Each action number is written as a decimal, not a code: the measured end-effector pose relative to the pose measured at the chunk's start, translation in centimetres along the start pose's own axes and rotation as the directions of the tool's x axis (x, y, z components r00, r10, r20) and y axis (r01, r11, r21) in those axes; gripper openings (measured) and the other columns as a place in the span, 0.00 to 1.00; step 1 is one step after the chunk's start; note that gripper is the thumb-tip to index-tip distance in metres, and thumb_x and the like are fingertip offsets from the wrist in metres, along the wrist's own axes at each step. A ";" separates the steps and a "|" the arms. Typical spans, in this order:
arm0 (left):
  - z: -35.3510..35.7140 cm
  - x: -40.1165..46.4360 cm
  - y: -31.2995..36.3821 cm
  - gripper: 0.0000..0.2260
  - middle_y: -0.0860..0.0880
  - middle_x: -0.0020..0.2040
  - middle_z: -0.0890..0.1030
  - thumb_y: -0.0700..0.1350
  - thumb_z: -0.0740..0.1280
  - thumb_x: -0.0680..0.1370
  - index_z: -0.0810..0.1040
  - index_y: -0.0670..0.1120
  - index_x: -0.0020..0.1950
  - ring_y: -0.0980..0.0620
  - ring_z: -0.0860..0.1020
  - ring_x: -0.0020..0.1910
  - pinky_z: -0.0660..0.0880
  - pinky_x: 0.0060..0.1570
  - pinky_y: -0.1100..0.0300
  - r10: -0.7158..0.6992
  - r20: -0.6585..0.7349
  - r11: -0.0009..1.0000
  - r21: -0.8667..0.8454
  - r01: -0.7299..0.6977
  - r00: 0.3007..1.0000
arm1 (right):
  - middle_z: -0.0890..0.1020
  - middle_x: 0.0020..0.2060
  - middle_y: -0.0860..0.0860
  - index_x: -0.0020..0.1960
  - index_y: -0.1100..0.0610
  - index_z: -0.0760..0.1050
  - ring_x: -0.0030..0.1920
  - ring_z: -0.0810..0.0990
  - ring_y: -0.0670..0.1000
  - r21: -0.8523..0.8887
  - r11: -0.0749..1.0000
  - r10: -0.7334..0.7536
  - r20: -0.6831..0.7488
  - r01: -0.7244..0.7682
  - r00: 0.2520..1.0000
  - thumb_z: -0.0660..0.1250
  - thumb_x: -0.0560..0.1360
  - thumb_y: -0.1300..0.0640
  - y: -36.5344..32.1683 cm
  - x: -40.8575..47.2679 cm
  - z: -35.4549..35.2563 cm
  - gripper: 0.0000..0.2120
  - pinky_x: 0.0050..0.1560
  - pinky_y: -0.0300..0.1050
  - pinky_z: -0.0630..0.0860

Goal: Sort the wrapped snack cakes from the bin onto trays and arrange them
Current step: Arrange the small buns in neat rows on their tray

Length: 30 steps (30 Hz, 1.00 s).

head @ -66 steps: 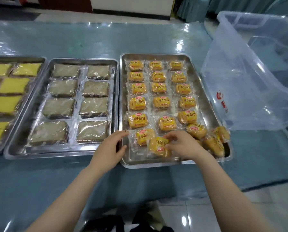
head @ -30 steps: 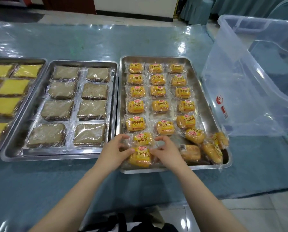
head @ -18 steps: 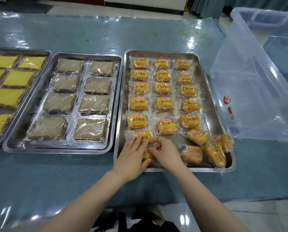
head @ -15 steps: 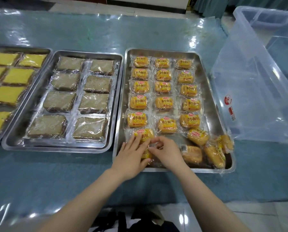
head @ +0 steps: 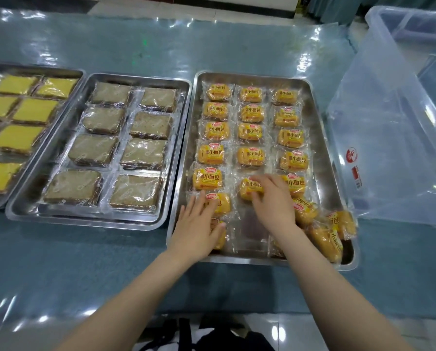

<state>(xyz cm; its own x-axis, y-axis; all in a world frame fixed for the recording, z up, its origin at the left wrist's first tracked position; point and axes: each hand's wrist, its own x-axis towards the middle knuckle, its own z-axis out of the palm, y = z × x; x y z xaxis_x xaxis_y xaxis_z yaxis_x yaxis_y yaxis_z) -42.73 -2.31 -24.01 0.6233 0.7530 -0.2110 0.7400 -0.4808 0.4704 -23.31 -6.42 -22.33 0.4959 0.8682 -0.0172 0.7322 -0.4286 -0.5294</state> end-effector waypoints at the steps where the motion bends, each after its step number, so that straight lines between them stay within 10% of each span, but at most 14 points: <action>1: -0.1 0.5 0.4 0.28 0.50 0.77 0.41 0.60 0.55 0.79 0.49 0.57 0.76 0.49 0.39 0.75 0.38 0.69 0.53 -0.010 -0.034 1.000 0.003 0.010 0.999 | 0.72 0.66 0.50 0.68 0.50 0.71 0.68 0.66 0.53 -0.032 0.999 -0.026 0.051 0.028 0.998 0.65 0.76 0.57 0.1 0.5 0.1 0.20 0.67 0.50 0.65; 5: -0.5 3.5 2.2 0.32 0.46 0.77 0.39 0.57 0.58 0.79 0.43 0.56 0.77 0.45 0.38 0.75 0.39 0.68 0.52 -0.039 -0.070 0.999 0.013 0.040 0.997 | 0.69 0.71 0.52 0.71 0.50 0.69 0.71 0.62 0.56 -0.172 0.975 -0.099 0.222 0.139 0.970 0.65 0.76 0.59 0.7 1.5 0.9 0.24 0.71 0.51 0.58; 20: 1.7 8.2 1.5 0.48 0.45 0.72 0.27 0.63 0.68 0.70 0.37 0.58 0.75 0.42 0.24 0.66 0.31 0.65 0.47 -0.123 0.084 0.972 0.212 0.103 0.989 | 0.68 0.70 0.54 0.70 0.56 0.68 0.71 0.61 0.56 -0.097 0.979 -0.159 0.161 0.176 0.974 0.66 0.74 0.67 2.2 3.3 2.0 0.26 0.70 0.49 0.59; 30: -0.3 6.3 3.4 0.37 0.53 0.76 0.38 0.59 0.63 0.75 0.46 0.56 0.76 0.53 0.34 0.72 0.37 0.68 0.52 0.009 -0.122 0.999 0.037 -0.005 0.992 | 0.71 0.68 0.51 0.69 0.52 0.70 0.69 0.66 0.54 -0.076 0.984 -0.153 0.090 0.160 0.984 0.66 0.76 0.61 2.5 1.9 -1.7 0.22 0.68 0.49 0.64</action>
<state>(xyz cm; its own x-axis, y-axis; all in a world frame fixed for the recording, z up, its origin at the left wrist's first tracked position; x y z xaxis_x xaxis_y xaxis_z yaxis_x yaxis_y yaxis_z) -36.36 0.87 -23.51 0.5944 0.7979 -0.1002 0.7459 -0.5004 0.4396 -19.75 -6.28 -22.25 0.3334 0.9427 -0.0125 0.8356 -0.3016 -0.4591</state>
